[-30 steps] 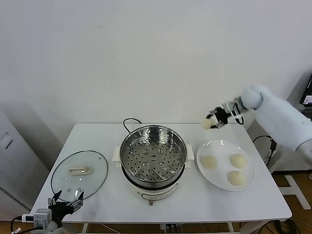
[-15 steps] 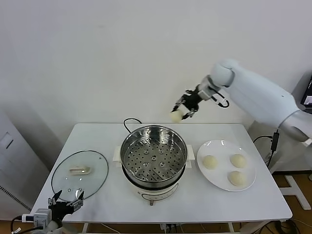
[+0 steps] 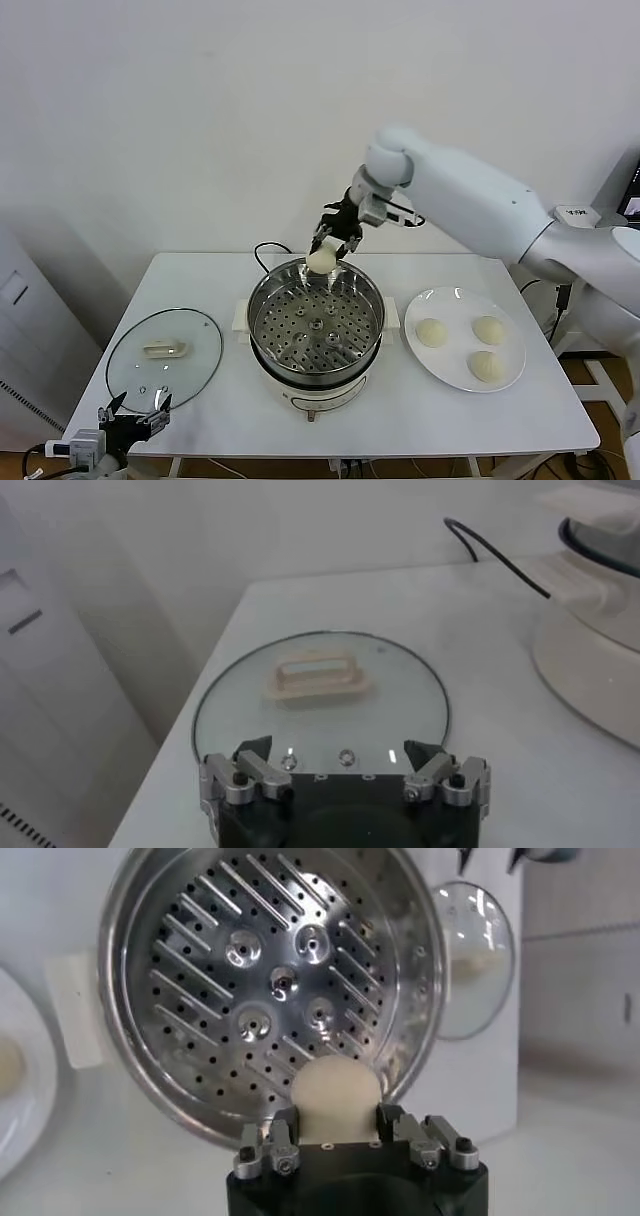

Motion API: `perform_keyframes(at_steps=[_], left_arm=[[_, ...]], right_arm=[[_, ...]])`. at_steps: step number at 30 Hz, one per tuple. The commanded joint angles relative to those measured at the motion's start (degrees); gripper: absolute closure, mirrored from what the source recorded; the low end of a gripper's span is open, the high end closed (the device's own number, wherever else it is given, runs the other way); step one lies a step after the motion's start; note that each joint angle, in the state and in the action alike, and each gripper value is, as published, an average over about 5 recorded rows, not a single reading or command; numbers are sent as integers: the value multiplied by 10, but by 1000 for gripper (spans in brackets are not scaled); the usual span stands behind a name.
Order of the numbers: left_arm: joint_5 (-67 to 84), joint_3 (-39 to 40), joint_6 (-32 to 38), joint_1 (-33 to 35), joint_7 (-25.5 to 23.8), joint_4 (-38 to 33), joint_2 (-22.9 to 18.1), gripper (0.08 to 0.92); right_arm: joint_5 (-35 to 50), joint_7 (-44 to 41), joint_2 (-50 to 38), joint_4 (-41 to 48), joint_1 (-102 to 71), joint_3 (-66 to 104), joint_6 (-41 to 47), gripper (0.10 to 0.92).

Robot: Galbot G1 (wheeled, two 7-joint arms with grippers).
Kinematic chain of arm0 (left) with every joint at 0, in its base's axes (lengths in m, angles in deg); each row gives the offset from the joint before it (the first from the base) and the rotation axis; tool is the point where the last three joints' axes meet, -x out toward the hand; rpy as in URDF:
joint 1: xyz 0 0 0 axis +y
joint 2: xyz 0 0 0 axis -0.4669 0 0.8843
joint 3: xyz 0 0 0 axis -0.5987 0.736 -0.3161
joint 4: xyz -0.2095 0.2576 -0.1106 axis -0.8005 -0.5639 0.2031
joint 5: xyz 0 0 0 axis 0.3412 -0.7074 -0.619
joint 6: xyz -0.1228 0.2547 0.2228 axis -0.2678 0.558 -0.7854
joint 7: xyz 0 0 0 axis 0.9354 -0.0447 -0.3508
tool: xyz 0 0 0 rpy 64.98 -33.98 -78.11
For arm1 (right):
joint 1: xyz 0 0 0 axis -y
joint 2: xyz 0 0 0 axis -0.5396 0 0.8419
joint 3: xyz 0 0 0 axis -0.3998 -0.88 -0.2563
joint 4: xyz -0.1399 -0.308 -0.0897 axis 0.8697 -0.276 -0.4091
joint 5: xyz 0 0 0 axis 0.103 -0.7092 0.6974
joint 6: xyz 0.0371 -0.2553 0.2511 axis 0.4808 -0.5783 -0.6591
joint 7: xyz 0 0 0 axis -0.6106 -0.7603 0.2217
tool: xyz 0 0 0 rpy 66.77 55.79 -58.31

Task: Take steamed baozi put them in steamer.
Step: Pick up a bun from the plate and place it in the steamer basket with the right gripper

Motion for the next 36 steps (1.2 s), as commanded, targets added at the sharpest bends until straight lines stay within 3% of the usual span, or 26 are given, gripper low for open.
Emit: perform_keyframes(at_steps=[1, 25, 28, 32, 36], left_arm=[[-1, 0, 0, 1, 0, -1, 1, 177], [-1, 0, 1, 2, 0, -3, 1, 177], [-1, 1, 1, 2, 0, -2, 0, 177], [-1, 0, 1, 3, 0, -3, 0, 177], [-2, -1, 1, 5, 1, -3, 0, 177]], right_arm=[[-114, 3, 23, -23, -50, 12, -28, 541], [-187, 9, 35, -2, -115, 52, -28, 539], [-191, 12, 34, -3, -119, 55, -28, 497], [-178, 14, 30, -8, -118, 55, -28, 382], [-120, 12, 19, -9, -90, 41, -28, 271]])
